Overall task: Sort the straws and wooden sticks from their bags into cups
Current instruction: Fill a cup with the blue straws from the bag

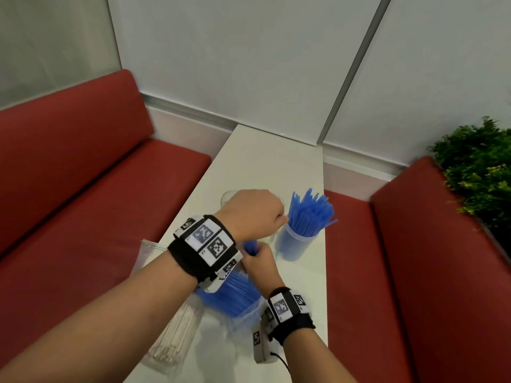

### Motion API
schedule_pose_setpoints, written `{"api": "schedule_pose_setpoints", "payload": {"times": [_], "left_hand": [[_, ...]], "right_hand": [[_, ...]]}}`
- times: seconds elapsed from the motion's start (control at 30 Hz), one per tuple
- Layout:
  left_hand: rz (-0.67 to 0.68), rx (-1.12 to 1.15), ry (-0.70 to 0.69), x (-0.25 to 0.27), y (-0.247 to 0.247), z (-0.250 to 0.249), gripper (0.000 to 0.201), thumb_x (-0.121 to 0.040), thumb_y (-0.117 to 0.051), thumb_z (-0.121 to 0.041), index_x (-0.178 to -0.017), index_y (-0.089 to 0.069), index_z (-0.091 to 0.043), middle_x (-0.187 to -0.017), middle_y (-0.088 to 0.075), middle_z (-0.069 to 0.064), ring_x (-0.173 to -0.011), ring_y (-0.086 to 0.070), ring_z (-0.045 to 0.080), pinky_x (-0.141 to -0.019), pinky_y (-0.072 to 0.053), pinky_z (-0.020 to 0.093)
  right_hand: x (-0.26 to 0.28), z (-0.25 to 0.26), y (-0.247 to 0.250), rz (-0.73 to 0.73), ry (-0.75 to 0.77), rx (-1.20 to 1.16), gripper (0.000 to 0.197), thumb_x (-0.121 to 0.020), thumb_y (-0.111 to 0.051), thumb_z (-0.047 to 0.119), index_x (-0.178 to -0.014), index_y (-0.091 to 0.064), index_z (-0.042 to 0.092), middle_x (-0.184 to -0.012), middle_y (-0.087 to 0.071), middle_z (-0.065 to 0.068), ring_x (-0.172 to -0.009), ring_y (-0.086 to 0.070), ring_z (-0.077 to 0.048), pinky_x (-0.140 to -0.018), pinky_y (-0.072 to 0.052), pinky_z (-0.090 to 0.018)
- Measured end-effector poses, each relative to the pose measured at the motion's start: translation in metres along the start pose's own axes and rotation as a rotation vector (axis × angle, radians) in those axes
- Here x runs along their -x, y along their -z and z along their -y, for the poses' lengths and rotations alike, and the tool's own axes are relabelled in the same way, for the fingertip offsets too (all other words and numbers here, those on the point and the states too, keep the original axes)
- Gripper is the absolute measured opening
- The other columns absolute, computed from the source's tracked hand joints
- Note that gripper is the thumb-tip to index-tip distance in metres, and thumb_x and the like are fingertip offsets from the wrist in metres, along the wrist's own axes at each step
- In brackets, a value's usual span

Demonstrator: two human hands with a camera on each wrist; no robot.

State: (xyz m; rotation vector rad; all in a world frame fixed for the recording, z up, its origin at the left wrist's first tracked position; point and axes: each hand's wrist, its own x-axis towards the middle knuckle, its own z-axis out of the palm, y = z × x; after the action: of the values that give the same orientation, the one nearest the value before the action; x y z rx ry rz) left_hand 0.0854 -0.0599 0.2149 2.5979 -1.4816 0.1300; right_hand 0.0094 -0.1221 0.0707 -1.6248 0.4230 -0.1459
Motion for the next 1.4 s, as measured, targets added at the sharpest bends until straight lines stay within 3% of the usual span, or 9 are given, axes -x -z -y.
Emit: {"api": "schedule_pose_setpoints", "payload": {"times": [0.13, 0.3, 0.47, 0.53, 0.6, 0.7, 0.97, 1.13, 1.4], "left_hand": [[-0.098, 0.300, 0.006, 0.004, -0.004, -0.004, 0.049, -0.092, -0.037, -0.059, -0.072, -0.066, -0.025, -0.066, -0.061, -0.006, -0.065, -0.058, 0.010, -0.053, -0.038, 0.027], [-0.413, 1.404, 0.403, 0.002, -0.003, 0.028, 0.040, -0.101, -0.047, -0.040, -0.089, -0.073, -0.014, -0.090, -0.076, 0.002, -0.083, -0.071, 0.013, -0.079, -0.055, 0.027], [0.547, 1.767, 0.661, 0.018, -0.057, 0.025, 0.060, -0.101, -0.041, -0.049, -0.115, -0.063, 0.005, -0.109, -0.067, 0.020, -0.090, -0.068, 0.029, -0.081, -0.058, 0.036], [0.696, 1.957, 0.690, 0.021, -0.073, 0.014, 0.052, -0.097, -0.051, -0.042, -0.111, -0.063, 0.007, -0.102, -0.067, 0.020, -0.089, -0.069, 0.030, -0.077, -0.059, 0.035], [0.758, 2.092, 0.770, 0.022, -0.081, 0.005, 0.033, -0.089, -0.059, -0.030, -0.092, -0.065, 0.002, -0.082, -0.068, 0.015, -0.067, -0.069, 0.024, -0.052, -0.058, 0.028], [0.777, 2.160, 0.844, 0.019, -0.087, 0.003, 0.025, -0.093, -0.053, -0.025, -0.076, -0.056, -0.008, -0.062, -0.057, 0.007, -0.040, -0.052, 0.010, -0.029, -0.038, 0.016], [0.850, 2.058, 0.702, 0.029, -0.095, -0.007, 0.024, -0.076, -0.053, -0.019, -0.052, -0.053, -0.014, -0.047, -0.039, -0.002, -0.030, -0.027, 0.006, -0.026, -0.015, 0.015], [0.800, 1.810, 0.752, 0.044, -0.121, 0.006, 0.034, -0.099, -0.043, -0.025, -0.072, -0.061, -0.015, -0.047, -0.036, -0.003, -0.031, -0.023, 0.006, -0.031, -0.013, 0.016], [0.619, 1.749, 0.977, 0.073, -0.180, 0.014, 0.029, -0.097, -0.050, -0.033, -0.078, -0.052, -0.011, -0.044, -0.040, 0.000, -0.026, -0.023, 0.006, -0.030, -0.013, 0.009]], "right_hand": [[-0.002, 0.016, 0.003, -0.021, 0.038, -0.008, 0.027, -0.091, -0.072, 0.020, -0.078, -0.059, 0.000, -0.065, -0.057, -0.016, -0.062, -0.062, -0.038, -0.063, -0.051, -0.042], [0.004, 0.061, 0.030, -0.108, 0.168, -0.115, 0.045, -0.092, -0.076, 0.042, -0.055, -0.056, 0.027, -0.050, -0.046, 0.008, -0.045, -0.041, -0.010, -0.049, -0.038, -0.023], [0.011, 0.119, 0.039, -0.115, 0.348, -0.361, 0.050, -0.088, -0.080, 0.042, -0.053, -0.048, 0.028, -0.048, -0.038, 0.005, -0.042, -0.035, -0.015, -0.046, -0.035, -0.025], [0.012, 0.124, 0.036, -0.106, 0.373, -0.403, 0.050, -0.089, -0.080, 0.037, -0.055, -0.045, 0.027, -0.049, -0.036, 0.004, -0.042, -0.033, -0.016, -0.046, -0.033, -0.027], [0.016, 0.121, 0.033, -0.116, 0.362, -0.389, 0.049, -0.091, -0.078, 0.033, -0.056, -0.045, 0.025, -0.049, -0.035, 0.002, -0.043, -0.032, -0.016, -0.046, -0.031, -0.028], [0.021, 0.113, 0.033, -0.145, 0.345, -0.380, 0.046, -0.094, -0.074, 0.029, -0.056, -0.049, 0.026, -0.050, -0.034, 0.002, -0.044, -0.030, -0.017, -0.048, -0.028, -0.031], [0.028, 0.100, 0.024, -0.175, 0.321, -0.324, 0.046, -0.098, -0.070, 0.032, -0.056, -0.051, 0.028, -0.051, -0.036, 0.002, -0.044, -0.031, -0.016, -0.046, -0.030, -0.027], [0.042, 0.095, 0.029, -0.248, 0.352, -0.466, 0.042, -0.091, -0.076, 0.028, -0.061, -0.047, 0.024, -0.056, -0.039, 0.002, -0.049, -0.037, -0.015, -0.051, -0.037, -0.026], [0.041, 0.061, 0.035, -0.304, 0.279, -0.383, 0.050, -0.097, -0.071, 0.039, -0.059, -0.042, 0.022, -0.055, -0.036, 0.002, -0.051, -0.037, -0.016, -0.055, -0.041, -0.027]]}}
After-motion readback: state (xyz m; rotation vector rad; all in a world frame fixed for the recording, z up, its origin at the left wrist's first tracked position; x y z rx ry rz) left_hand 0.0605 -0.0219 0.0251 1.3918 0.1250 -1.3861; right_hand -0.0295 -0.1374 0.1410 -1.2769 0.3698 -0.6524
